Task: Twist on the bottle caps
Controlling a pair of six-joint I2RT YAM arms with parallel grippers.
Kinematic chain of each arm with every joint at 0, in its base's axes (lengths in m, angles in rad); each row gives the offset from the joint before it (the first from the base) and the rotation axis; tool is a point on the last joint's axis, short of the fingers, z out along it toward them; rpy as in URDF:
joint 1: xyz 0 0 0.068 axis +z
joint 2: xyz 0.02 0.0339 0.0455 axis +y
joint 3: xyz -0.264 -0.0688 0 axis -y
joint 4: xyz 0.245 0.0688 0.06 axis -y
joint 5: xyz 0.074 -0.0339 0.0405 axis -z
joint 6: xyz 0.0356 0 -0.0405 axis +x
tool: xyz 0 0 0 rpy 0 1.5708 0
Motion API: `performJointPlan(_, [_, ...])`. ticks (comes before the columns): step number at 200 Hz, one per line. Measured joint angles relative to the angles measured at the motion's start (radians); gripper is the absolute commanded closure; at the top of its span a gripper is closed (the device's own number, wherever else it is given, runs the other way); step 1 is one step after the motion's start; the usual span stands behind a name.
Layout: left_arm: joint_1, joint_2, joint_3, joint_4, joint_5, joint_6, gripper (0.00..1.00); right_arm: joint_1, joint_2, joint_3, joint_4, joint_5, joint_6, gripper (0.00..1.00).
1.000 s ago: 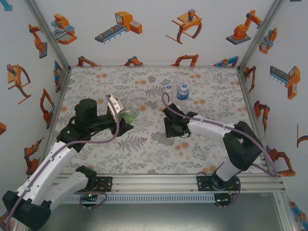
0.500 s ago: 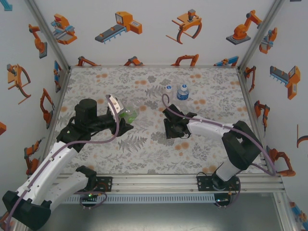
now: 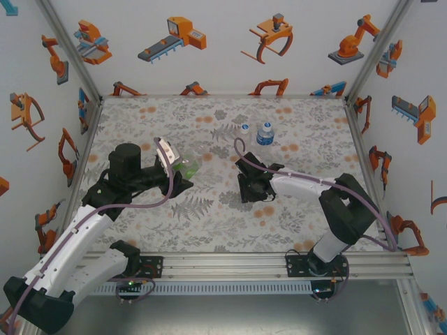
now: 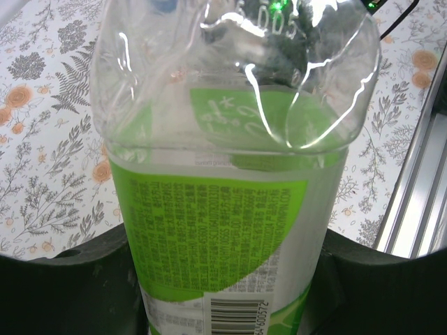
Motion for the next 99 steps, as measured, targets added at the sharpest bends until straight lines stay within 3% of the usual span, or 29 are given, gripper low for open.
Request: performJointPlan(99, [0.000, 0.000, 0.000, 0.000, 0.000, 0.000, 0.87, 0.000, -0.053, 0.018, -0.053, 0.040, -0.009, 0.48])
